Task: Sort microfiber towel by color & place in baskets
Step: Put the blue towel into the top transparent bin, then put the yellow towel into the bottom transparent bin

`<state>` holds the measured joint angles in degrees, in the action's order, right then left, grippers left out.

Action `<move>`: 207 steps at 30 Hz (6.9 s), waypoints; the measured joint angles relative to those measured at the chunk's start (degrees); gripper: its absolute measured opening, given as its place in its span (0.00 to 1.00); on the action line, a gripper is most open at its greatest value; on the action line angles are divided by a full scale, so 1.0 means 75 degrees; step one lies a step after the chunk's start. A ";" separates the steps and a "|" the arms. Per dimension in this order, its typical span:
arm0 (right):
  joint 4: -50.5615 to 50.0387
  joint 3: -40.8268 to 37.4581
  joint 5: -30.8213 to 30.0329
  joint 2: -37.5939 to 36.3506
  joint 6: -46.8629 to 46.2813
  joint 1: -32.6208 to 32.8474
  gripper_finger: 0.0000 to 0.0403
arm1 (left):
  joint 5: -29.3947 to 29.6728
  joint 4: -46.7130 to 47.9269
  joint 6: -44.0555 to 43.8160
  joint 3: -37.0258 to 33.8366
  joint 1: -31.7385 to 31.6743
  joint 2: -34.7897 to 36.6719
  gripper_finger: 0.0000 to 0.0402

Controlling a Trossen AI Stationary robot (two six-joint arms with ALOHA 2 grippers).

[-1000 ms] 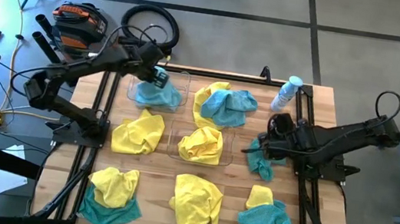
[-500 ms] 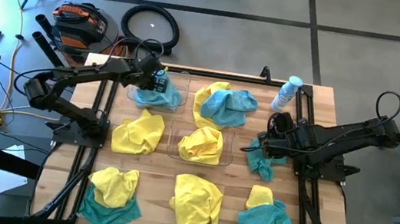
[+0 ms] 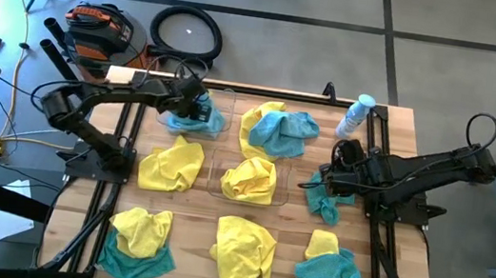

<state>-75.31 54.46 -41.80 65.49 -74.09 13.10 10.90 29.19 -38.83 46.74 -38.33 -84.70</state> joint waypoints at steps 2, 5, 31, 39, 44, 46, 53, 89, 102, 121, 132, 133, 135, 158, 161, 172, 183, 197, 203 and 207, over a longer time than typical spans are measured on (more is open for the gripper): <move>0.0001 0.0000 0.0000 0.0000 -0.0002 0.0000 0.30 | -0.0038 0.0075 -0.0142 -0.0013 0.0003 -0.0273 0.30; 0.0020 0.0000 0.0003 -0.0003 -0.0002 0.0000 0.30 | -0.0033 0.0039 -0.0561 -0.0009 -0.0007 -0.0527 0.30; 0.0023 0.0000 0.0047 -0.0003 0.0138 0.0000 0.30 | 0.0754 0.1943 -0.1381 0.1267 0.0399 0.0629 0.30; 0.0023 0.0000 0.0055 -0.0003 0.0479 0.0000 0.30 | 0.1116 0.2394 -0.1934 0.1514 0.0901 0.0931 0.30; 0.0023 0.0000 0.0061 -0.0003 0.0482 0.0000 0.30 | 0.1456 0.2346 -0.2399 0.1300 0.1168 0.0692 0.30; 0.0023 0.0000 0.0060 -0.0003 0.0482 0.0000 0.30 | 0.1473 0.2322 -0.2568 0.1193 0.1189 0.0470 0.30; 0.0023 0.0000 0.0061 -0.0003 0.0482 0.0000 0.30 | 0.1181 0.1683 -0.2555 0.0845 0.1181 -0.0574 0.30; -0.0156 -0.0002 0.1061 -0.0036 0.1730 0.0023 0.30 | 0.1840 0.1317 -0.3517 0.0845 0.2941 0.2652 0.29; 0.1796 -0.2261 0.2240 -0.2984 0.1283 0.1383 0.30 | 0.3115 -0.0183 -0.5009 0.0845 0.6073 0.1894 0.23; 0.2184 -0.2384 0.2445 -0.3891 0.1922 0.1626 0.30 | 0.4032 -0.0386 -0.3001 0.4269 0.7396 -0.0623 0.12; 0.1899 -0.2384 0.2436 -0.3885 0.2015 0.1623 0.30 | 0.3210 0.3636 -0.2600 0.6727 0.7406 -0.1928 0.11; 0.1891 -0.2386 0.2434 -0.3879 0.2020 0.1623 0.30 | 0.3042 0.3920 -0.2470 0.6758 0.7431 -0.1954 0.11; 0.1870 -0.2385 0.2371 -0.3882 0.2031 0.1623 0.30 | 0.2743 0.4642 -0.2456 0.6747 0.7504 -0.1957 0.11; 0.2703 -0.2384 0.2693 -0.3805 0.1698 0.1647 0.28 | 0.3317 0.6782 -0.1160 0.6747 0.8428 -0.1796 0.11; 0.3280 -0.2338 0.2869 -0.3447 0.1564 0.1804 0.18 | 0.3331 0.6706 -0.0817 0.6747 0.8622 -0.1796 0.11; 0.1663 -0.0430 0.2726 -0.0613 -0.0272 0.2118 0.02 | 0.2988 0.5500 0.0425 0.5900 0.9305 -0.1094 0.11; 0.1382 0.1505 0.2744 0.1484 -0.1394 0.2817 0.00 | 0.2554 0.2695 0.0499 0.2460 0.9843 0.1954 0.11; 0.2093 0.4111 0.2614 0.5163 0.0112 0.3264 0.04 | 0.2159 0.1853 0.1009 0.0758 1.0028 0.3338 0.11; 0.3113 0.4348 0.2646 0.5990 -0.0119 0.2953 0.20 | 0.2156 0.1835 0.1141 0.0758 1.0025 0.3266 0.11; 0.4065 0.4281 0.2690 0.6285 -0.0049 0.2804 0.35 | 0.2159 0.1841 0.1152 0.0758 1.0025 0.3266 0.11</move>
<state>-44.82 86.56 -21.62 112.63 -74.46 34.13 27.09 43.00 -30.20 52.42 36.86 -60.20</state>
